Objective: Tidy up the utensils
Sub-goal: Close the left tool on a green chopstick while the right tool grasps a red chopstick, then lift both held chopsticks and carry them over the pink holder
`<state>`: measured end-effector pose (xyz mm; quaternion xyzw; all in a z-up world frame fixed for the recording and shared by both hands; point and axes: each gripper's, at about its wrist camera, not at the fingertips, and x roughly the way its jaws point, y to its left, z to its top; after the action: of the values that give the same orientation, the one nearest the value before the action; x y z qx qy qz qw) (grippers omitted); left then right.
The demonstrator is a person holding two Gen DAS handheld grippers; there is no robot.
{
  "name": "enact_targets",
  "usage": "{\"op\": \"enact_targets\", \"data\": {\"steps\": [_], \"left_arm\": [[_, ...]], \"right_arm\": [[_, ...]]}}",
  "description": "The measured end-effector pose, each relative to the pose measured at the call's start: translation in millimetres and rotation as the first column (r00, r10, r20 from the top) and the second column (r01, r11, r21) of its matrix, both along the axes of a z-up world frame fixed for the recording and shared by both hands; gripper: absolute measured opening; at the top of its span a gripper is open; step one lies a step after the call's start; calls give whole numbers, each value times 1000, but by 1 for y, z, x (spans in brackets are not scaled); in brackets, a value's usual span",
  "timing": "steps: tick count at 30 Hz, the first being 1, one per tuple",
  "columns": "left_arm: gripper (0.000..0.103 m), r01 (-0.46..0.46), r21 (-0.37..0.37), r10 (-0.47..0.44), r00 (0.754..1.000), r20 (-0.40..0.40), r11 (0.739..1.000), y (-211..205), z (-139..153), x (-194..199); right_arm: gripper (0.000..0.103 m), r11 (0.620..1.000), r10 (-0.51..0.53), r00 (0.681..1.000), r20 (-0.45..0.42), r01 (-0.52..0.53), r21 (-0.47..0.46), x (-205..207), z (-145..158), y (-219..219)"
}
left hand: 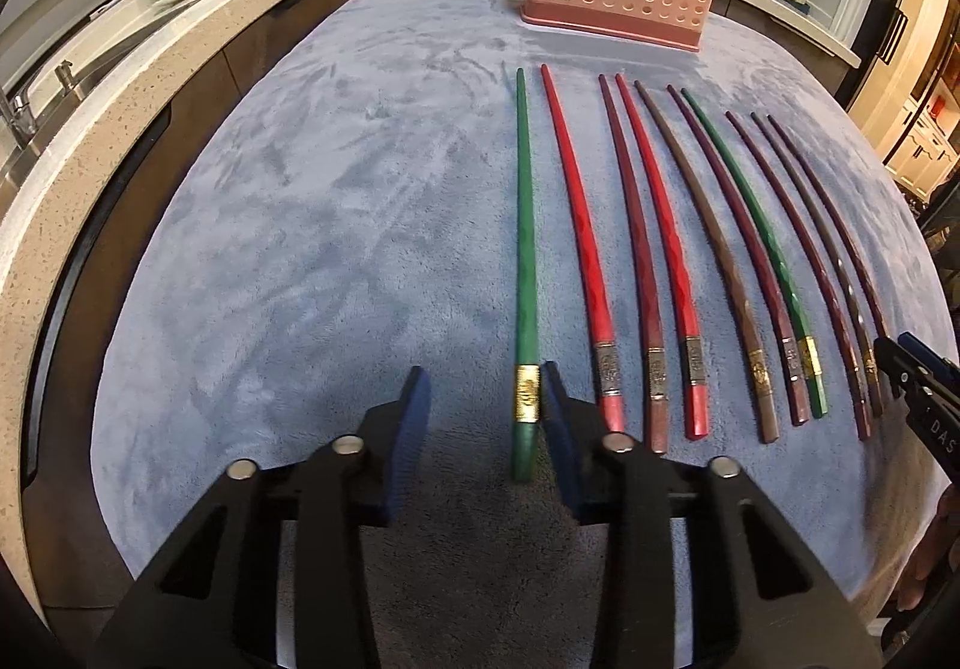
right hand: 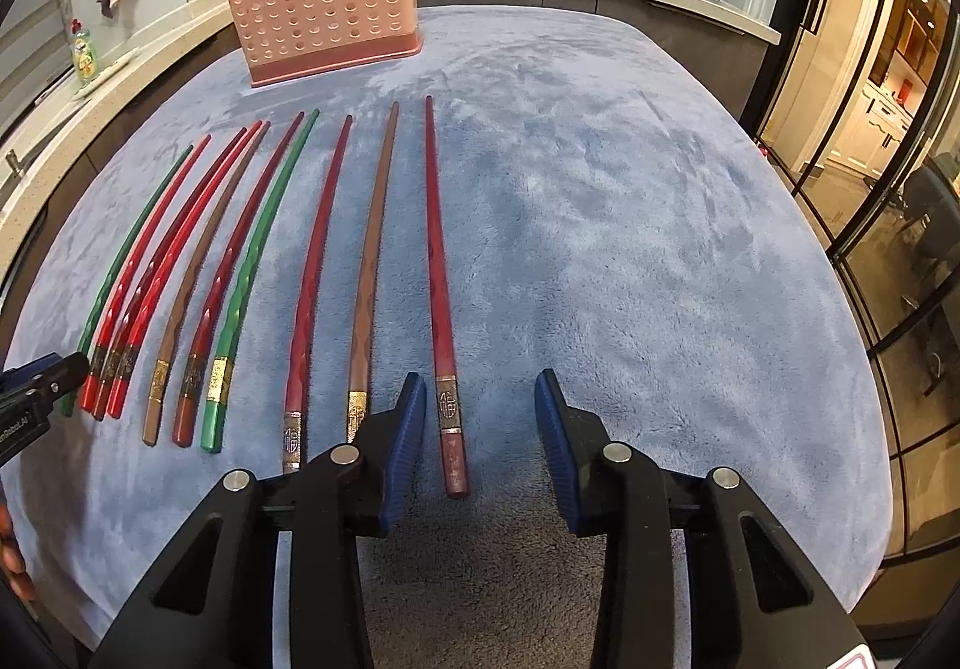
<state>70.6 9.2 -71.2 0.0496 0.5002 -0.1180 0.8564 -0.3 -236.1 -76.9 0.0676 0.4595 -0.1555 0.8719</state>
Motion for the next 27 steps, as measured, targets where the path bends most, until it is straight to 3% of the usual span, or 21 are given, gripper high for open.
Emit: {"op": "enact_targets", "data": {"steps": [4,8,17,27], "left_arm": [[16,5,-32,-5,1000,-16,999,2,1,1],[9,14,-40,-15,1000,-20,999,2,2,0],[7,29,-73,-30,1000,-9,997,2,15,-5],[7,20,-126,-9,996,89,992,16,70,-4]], "right_arm": [[23,1000,12,1000,1,-12,-1,0,0,1],[10,1000,26,1000,1,-26,-4,0,1,3],[8,1000,25,999,20,-25,5,-5,10,4],[7,1000,17,989,144,-20,18,-16,69,-5]]}}
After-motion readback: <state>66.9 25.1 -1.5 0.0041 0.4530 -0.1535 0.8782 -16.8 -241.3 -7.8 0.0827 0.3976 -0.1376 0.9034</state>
